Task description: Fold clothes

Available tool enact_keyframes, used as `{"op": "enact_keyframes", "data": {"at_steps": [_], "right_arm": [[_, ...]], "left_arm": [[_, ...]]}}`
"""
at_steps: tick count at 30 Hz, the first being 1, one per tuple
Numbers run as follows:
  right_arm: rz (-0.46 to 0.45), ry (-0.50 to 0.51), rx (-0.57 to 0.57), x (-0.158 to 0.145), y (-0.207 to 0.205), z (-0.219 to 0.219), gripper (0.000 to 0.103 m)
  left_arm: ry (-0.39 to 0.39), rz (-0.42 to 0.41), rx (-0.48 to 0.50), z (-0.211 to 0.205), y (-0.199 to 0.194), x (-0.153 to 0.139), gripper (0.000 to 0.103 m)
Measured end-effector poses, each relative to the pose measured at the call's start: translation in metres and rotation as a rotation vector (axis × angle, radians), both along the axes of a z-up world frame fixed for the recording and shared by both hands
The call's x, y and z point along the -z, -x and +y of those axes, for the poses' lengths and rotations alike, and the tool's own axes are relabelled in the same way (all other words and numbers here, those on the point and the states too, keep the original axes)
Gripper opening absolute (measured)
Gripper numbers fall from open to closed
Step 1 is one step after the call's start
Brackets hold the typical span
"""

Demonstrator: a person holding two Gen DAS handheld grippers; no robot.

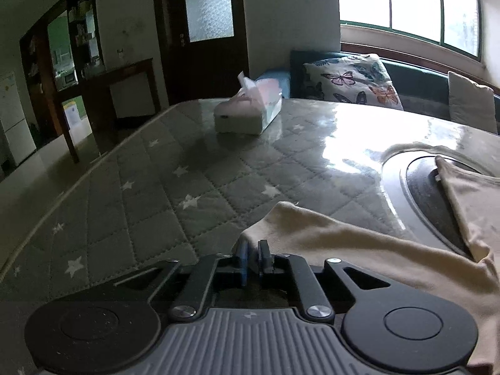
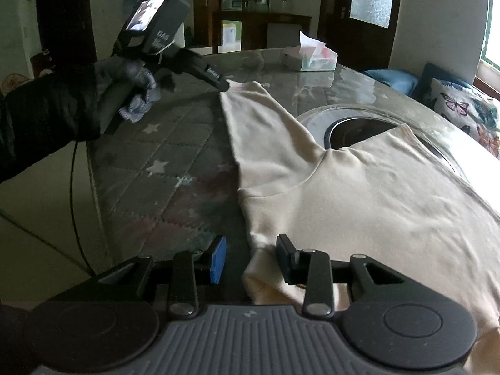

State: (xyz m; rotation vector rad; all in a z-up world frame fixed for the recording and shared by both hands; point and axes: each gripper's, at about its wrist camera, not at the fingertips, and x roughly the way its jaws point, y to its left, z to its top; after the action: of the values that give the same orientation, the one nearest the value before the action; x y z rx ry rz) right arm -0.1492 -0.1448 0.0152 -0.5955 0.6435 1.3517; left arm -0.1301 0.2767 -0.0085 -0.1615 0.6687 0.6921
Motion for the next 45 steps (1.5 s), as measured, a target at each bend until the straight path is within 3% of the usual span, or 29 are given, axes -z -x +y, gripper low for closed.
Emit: {"op": "enact_keyframes", "data": {"at_steps": [3, 5, 6, 7, 12, 20, 30, 40, 45], "right_arm": [[0.017, -0.035, 0.02, -0.01, 0.002, -0.012, 0.035], [0.026, -0.059, 0.038, -0.017, 0.002, -0.023, 0.036], [0.025, -0.069, 0.058, -0.021, 0.001, -0.031, 0.037], [0.024, -0.079, 0.078, -0.025, -0.001, -0.038, 0.042], [0.01, -0.095, 0.257, -0.03, -0.027, -0.076, 0.047], [0.031, -0.077, 0.593, -0.009, -0.084, -0.132, 0.047], [0.007, -0.106, 0.633, -0.004, -0.073, -0.153, 0.049], [-0.008, -0.111, 0.835, 0.006, -0.103, -0.195, 0.049], [-0.027, -0.125, 0.953, 0.005, -0.121, -0.227, 0.049]], "left_arm": [[-0.032, -0.02, 0.025, -0.021, -0.004, -0.011, 0.056], [-0.062, -0.038, 0.054, -0.038, -0.009, -0.019, 0.06], [-0.066, -0.042, 0.069, -0.045, -0.012, -0.021, 0.071], [-0.069, -0.045, 0.084, -0.053, -0.014, -0.024, 0.089], [-0.093, -0.076, 0.206, -0.104, -0.023, -0.032, 0.103], [-0.068, -0.083, 0.416, -0.179, -0.031, -0.029, 0.103], [-0.037, -0.067, 0.621, -0.256, -0.04, -0.025, 0.103], [-0.098, 0.004, 0.801, -0.327, -0.057, -0.01, 0.103], [-0.114, 0.031, 0.856, -0.343, -0.061, -0.004, 0.103]]}}
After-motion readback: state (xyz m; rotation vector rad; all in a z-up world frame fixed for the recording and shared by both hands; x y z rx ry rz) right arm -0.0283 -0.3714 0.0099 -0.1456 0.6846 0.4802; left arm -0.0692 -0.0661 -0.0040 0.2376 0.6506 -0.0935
